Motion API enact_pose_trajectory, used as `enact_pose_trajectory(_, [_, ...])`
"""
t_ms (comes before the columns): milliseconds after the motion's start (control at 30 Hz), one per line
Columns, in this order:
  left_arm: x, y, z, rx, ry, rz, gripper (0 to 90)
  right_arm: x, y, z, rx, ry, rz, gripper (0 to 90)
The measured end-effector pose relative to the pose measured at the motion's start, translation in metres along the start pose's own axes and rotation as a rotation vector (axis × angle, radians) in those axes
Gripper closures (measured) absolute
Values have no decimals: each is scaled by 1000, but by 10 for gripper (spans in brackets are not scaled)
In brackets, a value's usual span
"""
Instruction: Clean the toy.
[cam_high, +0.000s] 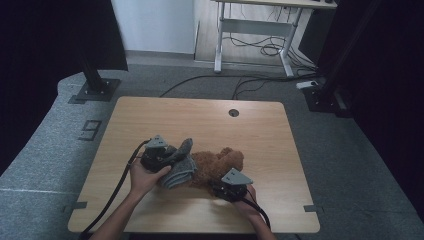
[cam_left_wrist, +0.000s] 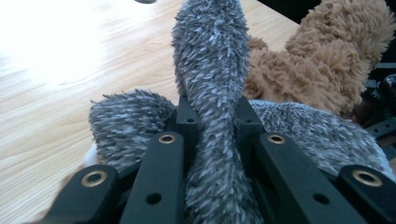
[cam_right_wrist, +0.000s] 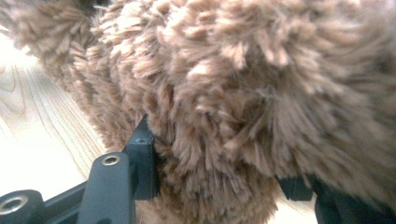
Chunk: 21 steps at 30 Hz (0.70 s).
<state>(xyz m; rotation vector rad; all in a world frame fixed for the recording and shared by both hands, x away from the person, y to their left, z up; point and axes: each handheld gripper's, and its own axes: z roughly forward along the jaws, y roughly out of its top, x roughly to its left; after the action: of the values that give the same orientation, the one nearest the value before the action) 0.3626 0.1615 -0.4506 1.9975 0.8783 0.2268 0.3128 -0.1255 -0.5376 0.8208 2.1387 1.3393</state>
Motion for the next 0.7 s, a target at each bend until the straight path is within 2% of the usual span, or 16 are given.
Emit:
enact_pose_trajectory(267, [12,-9,-22,-39,12,-18,773,-1,-1,0,-4,4,16,436])
enact_pose_trajectory(367, [21,-15,-31,-49,31,-44,772,-2,-1,0,-5,5,16,437])
enact_pose_trajectory(433, [32,-22,-36,-50,54,-73,771,-3,-1,0,-4,6,18,437])
enact_pose_trajectory(467, [32,-22,-36,-50,54,-73,770,-3,-1,0,-4,6,18,437])
enact_pose_trajectory(533, [40,-29,-37,-52,51,-102,769,-3,-1,-1,-4,5,16,437])
enact_pose_trajectory(633, [45,-39,-39,-53,62,-122,770,-3,-1,-1,-3,4,14,437])
enact_pose_trajectory(700, [49,-46,-39,-62,47,-149,769,-3,-2,-1,-2,3,15,437])
